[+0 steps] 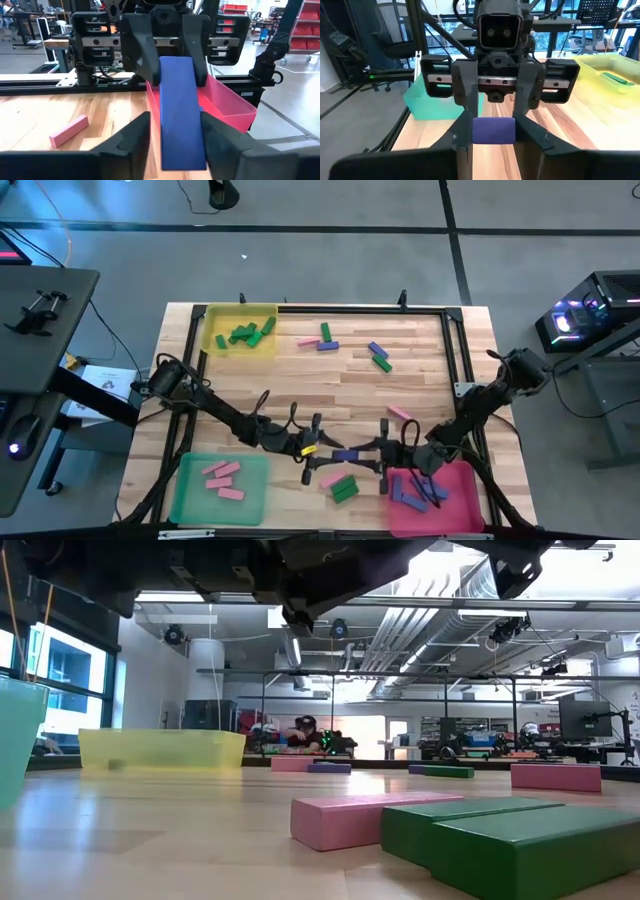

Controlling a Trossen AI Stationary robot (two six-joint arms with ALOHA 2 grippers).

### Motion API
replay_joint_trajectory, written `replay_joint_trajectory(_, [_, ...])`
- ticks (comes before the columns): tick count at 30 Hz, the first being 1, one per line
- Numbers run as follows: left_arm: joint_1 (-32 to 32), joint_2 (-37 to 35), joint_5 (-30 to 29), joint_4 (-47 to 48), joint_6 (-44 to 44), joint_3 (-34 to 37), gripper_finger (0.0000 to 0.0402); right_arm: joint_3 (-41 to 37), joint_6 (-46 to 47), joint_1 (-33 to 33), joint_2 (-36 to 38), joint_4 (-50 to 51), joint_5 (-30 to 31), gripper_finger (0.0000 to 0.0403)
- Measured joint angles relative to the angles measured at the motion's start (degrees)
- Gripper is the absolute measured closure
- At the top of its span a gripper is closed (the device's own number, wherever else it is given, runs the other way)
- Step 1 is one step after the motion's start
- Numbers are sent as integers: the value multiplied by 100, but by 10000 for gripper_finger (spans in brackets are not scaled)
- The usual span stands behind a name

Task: Sort blocks
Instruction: Put the violet block into the pink bin

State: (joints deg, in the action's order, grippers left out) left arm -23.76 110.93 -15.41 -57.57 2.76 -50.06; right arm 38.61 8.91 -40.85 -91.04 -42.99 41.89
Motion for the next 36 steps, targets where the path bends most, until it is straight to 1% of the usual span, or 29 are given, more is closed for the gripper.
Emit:
replay_joint_trajectory(4, [5, -10, 17, 16, 23, -9, 219, 0, -117, -299, 363, 321, 182, 328])
replay_joint_trajectory(7, [4, -10, -15, 95, 15, -1, 211, 8, 144, -791, 880, 955, 396, 328])
replay_joint_trajectory(10, [23, -7, -62, 118, 17, 2, 209, 205, 1112, -1376, 1405, 2449, 442, 328])
replay_joint_trajectory(13, [21, -7, -74, 126, 14, 2, 208, 714, 2715, -1895, 1653, 4508, 382, 328])
replay_joint_trajectory(17, [23, -7, -89, 120, 11, 2, 207, 1587, 5163, -2295, 1482, 7031, -560, 328])
replay_joint_trajectory(19, [23, -7, -99, 121, 11, 2, 207, 1918, 5970, -2331, 1259, 7909, -1148, 328])
replay_joint_trajectory(21, [23, -7, -148, 121, 9, 2, 207, 2144, 6476, -2323, 1039, 8493, -1750, 328])
replay_joint_trajectory(23, [23, -7, -173, 122, 11, 2, 207, 2212, 6671, -2228, 821, 8646, -2340, 328])
replay_joint_trajectory(26, [23, -7, -178, 121, 6, 2, 207, 2174, 6708, -1991, 547, 8486, -3032, 328])
replay_joint_trajectory(32, [40, -7, -178, 121, 2, 2, 206, 2173, 6252, -1454, 161, 8469, -3771, 328])
replay_joint_trajectory(36, [49, -7, -180, 121, 11, 2, 206, 2173, 5884, -1109, 13, 8469, -4030, 328])
